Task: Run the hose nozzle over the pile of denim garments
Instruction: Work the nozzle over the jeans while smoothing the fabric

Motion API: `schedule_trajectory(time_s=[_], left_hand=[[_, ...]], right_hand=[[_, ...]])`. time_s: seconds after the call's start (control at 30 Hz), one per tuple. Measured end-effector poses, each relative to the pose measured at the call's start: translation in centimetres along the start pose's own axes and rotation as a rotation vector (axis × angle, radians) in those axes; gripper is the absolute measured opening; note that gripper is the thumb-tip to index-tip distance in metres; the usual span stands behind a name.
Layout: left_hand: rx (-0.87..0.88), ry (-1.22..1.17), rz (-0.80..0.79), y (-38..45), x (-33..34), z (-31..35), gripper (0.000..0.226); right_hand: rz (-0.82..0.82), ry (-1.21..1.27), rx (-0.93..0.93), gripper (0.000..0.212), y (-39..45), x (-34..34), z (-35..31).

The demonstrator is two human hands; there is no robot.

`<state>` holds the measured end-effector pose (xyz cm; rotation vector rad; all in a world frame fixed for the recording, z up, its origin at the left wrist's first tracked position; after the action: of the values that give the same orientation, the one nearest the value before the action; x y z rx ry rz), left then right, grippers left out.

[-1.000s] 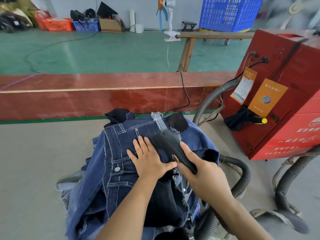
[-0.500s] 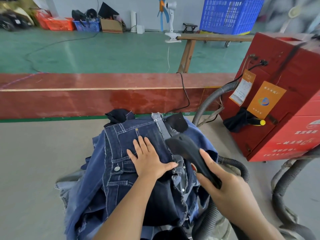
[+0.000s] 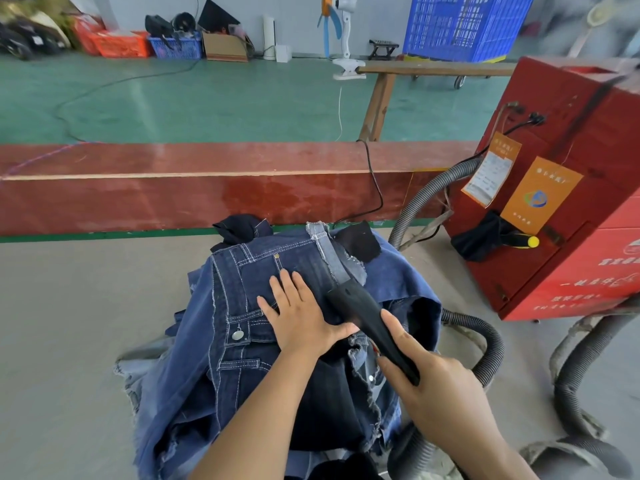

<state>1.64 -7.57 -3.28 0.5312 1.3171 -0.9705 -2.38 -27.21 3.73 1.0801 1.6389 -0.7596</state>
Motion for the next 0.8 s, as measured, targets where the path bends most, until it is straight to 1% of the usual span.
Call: schedule_trajectory(time_s=[0.07,0.13,0.27,0.37,0.43,0.47,0.53,0.6,0.7,0.8], left_hand=[[0.003,0.002,0.005,0.0,0.1,0.0,0.144],[0.005,0.003,0.007,0.0,0.1,0.0,0.144],[0.009,-0.001,0.007,0.0,0.2,-0.1,0.142],[0.012,-0.005,0.002,0.0,0.2,-0.2,0.143],[0.015,-0.004,-0.002,0.0,0.1,-0.1,0.145],[0.017,-0.004,-0.003,-0.1,0.1,-0.2,0.145],[0.018,-0.006,-0.007,0.0,0.1,-0.2,0.145],[0.018,-0.007,-0.009,0.0,0.1,-0.2,0.145],[0.016,-0.005,-0.013,0.0,0.2,-0.2,0.147],[0.008,0.001,-0.012,0.0,0.3,-0.2,0.15]], right_hand=[[0.001,-0.002,0.006,0.063,0.5,0.0,-0.3],[-0.002,0.018,0.001,0.058,1.4,0.0,-0.7],[-0.006,0.153,-0.044,0.058,3.9,-0.8,-1.5],[0.09,0.27,-0.073,0.058,4.7,-2.4,-2.1],[0.183,0.314,-0.096,0.058,4.2,-3.8,-2.1],[0.204,0.33,-0.101,0.058,3.7,-4.4,-2.1],[0.181,0.317,-0.074,0.056,2.4,-5.2,-1.6],[0.111,0.252,-0.029,0.056,0.9,-4.8,-0.7],[0.017,0.185,0.01,0.062,-0.9,-3.1,0.3],[0.001,0.172,0.045,0.064,-1.8,-1.7,0.7]])
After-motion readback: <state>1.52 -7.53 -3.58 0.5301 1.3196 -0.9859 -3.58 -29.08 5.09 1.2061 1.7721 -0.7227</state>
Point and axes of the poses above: each hand's wrist, its own y-axis towards the middle knuckle, its own x-axis out of the palm, z = x × y, the point moved 3 cm from there along y, towards the middle knuckle, and after that the axes turned 1 degree about -y, right-handed, at the moved point
